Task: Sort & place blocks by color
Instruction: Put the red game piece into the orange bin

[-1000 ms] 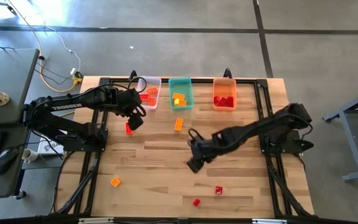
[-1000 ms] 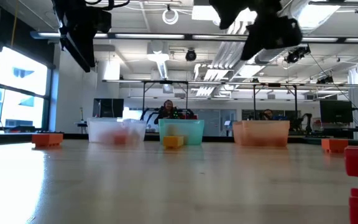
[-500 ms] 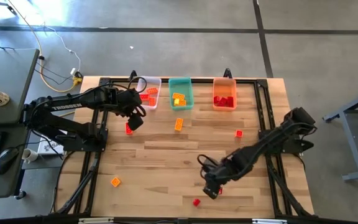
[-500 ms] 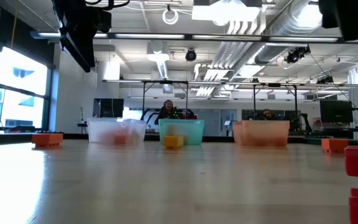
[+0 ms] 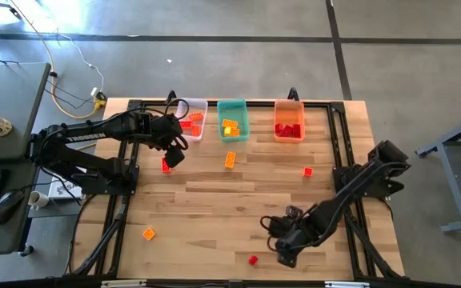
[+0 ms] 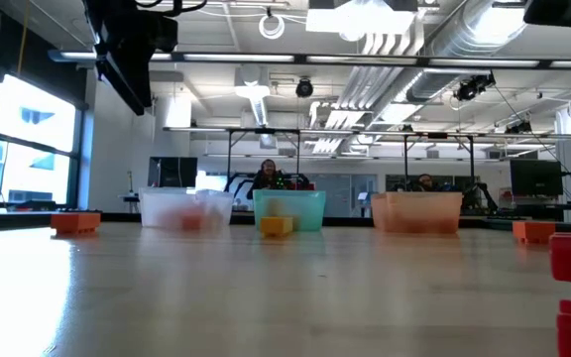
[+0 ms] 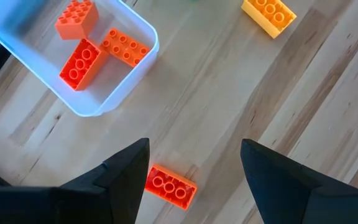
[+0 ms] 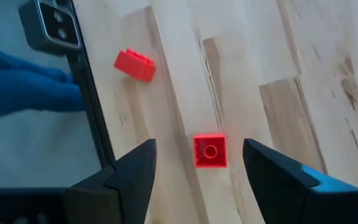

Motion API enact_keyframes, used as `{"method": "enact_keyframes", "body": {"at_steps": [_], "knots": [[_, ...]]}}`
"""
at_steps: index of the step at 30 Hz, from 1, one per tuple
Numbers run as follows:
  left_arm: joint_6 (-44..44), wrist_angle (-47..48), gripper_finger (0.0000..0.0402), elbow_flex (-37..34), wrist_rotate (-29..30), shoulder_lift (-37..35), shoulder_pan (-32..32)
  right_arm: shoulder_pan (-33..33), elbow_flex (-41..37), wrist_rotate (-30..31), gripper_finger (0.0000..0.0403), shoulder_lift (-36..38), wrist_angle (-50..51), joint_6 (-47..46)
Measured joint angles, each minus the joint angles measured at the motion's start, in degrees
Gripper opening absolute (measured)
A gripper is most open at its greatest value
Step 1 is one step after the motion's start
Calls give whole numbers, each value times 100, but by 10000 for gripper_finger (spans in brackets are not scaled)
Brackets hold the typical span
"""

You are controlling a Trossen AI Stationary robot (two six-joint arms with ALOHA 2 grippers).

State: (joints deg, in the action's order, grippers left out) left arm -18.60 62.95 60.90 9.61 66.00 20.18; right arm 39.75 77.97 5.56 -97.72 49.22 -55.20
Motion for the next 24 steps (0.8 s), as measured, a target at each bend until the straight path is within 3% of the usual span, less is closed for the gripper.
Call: {"method": "enact_keyframes", "body": {"at_steps": [9, 24], "knots": [[-74, -10, 239, 0, 0, 0, 0, 91, 0, -21, 226, -451, -14, 468], [-179, -28, 239, 0, 5, 0, 0, 112, 0, -238, 226, -1073, -14, 424]]}}
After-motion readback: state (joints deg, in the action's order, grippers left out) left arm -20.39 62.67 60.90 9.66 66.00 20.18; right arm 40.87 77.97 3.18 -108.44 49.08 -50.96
